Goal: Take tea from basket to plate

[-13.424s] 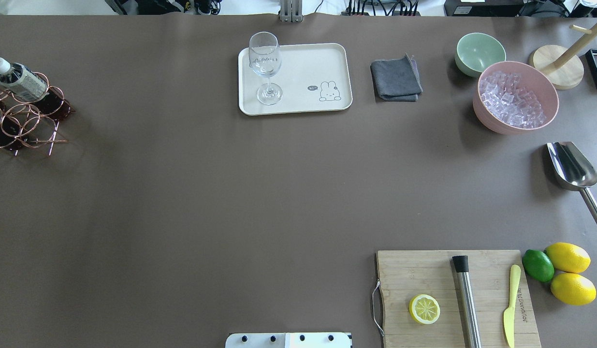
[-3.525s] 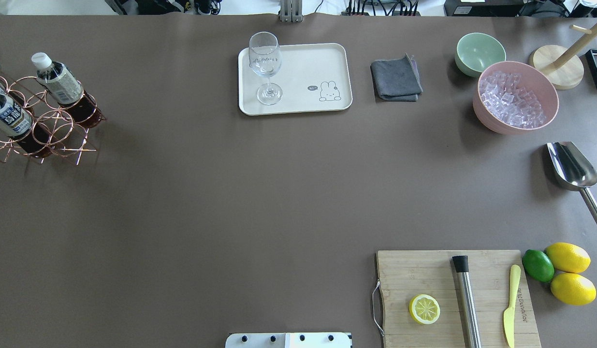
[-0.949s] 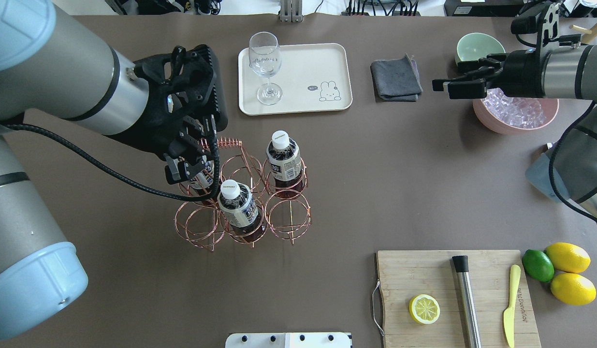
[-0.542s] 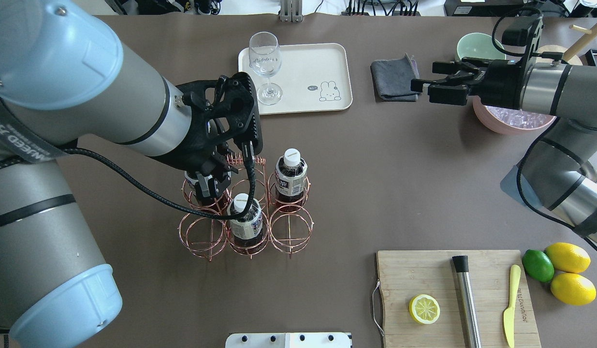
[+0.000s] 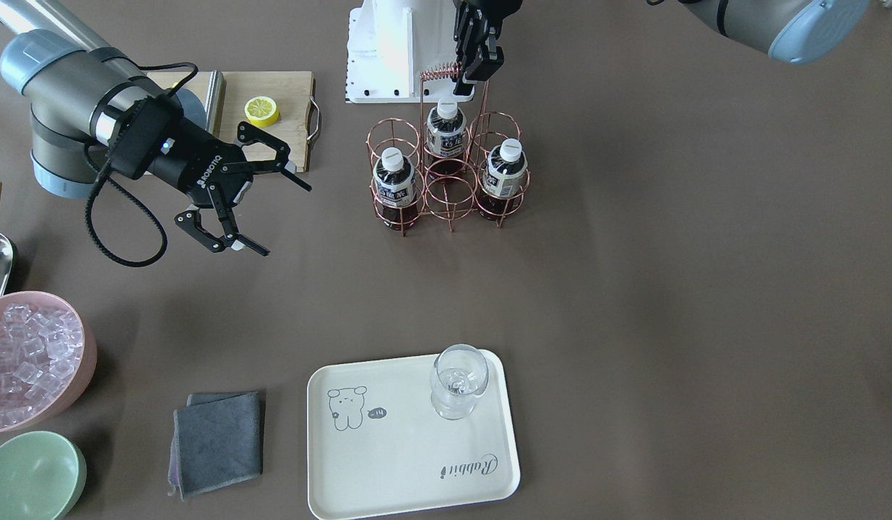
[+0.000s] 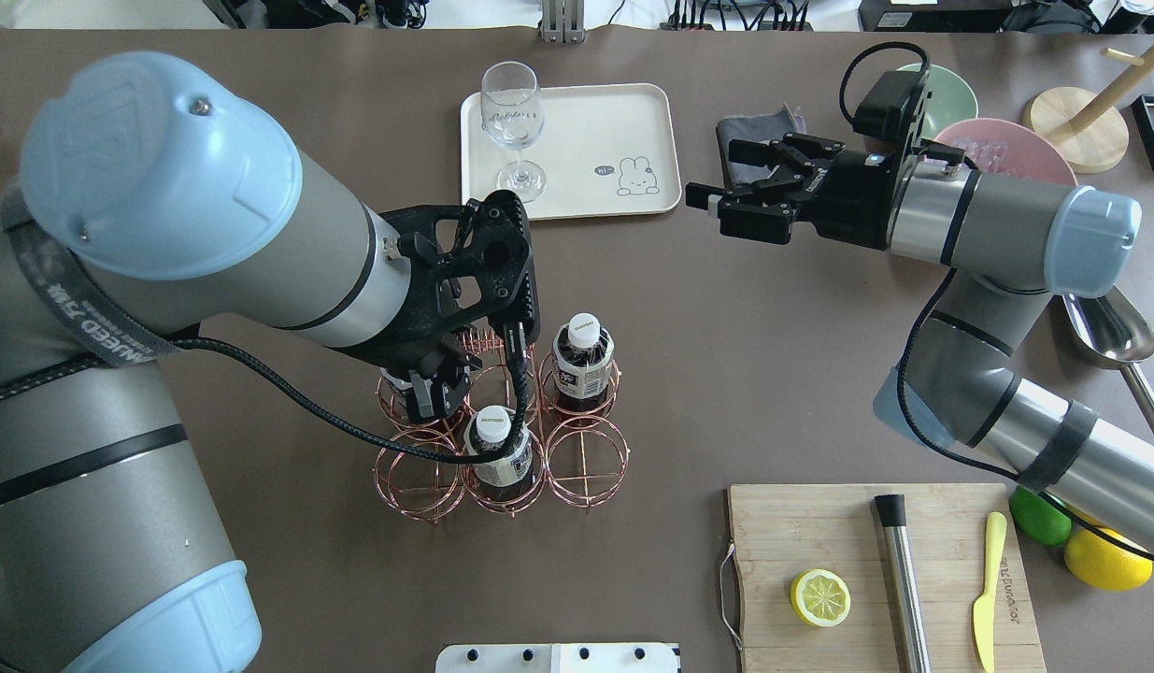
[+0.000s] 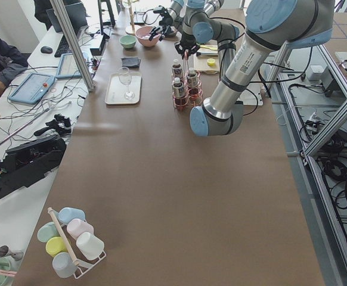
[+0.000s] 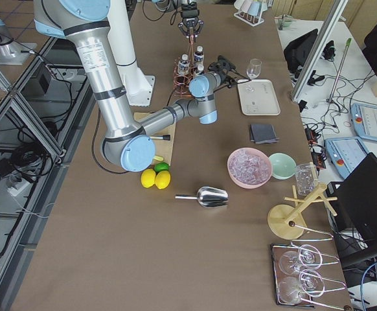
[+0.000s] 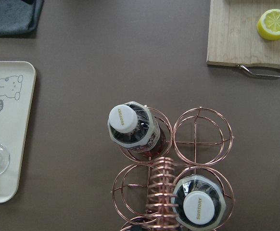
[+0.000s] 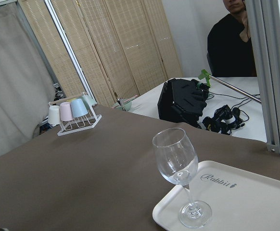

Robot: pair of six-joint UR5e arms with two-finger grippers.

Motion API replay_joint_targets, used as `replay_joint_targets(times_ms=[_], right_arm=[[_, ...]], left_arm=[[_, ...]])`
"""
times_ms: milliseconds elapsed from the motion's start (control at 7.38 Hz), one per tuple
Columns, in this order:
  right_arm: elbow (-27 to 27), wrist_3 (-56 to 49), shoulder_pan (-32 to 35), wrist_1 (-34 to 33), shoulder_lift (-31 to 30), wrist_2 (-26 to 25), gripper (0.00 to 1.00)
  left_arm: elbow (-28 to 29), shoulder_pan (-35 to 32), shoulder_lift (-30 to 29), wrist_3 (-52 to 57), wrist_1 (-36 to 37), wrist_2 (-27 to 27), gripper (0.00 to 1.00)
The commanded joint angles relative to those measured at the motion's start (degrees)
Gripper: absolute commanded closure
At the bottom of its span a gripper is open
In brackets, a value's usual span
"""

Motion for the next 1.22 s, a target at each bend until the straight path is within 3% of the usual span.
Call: replay_joint_targets(times_ms=[0, 271, 542, 1085], right_arm=[[-0.83, -7.82, -3.90, 0.41, 0.47, -2.80, 0.00], [0.30, -9.43, -6.35, 2.08, 0.47, -3.59, 0.00], [3.89, -10.13, -10.74, 1.30, 0.47, -9.90, 0.00], [6.28, -13.91, -18.58, 0.59, -0.32, -14.32, 0.00]], left_arm=[[-0.16, 0.29, -0.01, -0.64, 0.00, 0.28, 1.00], [-0.25, 0.29, 0.34, -1.16, 0.00, 0.28, 1.00], [-0.51, 0.29, 0.69, -2.04, 0.09, 0.28, 1.00], [-0.60, 0.20, 0.87, -2.04, 0.18, 0.28, 1.00]])
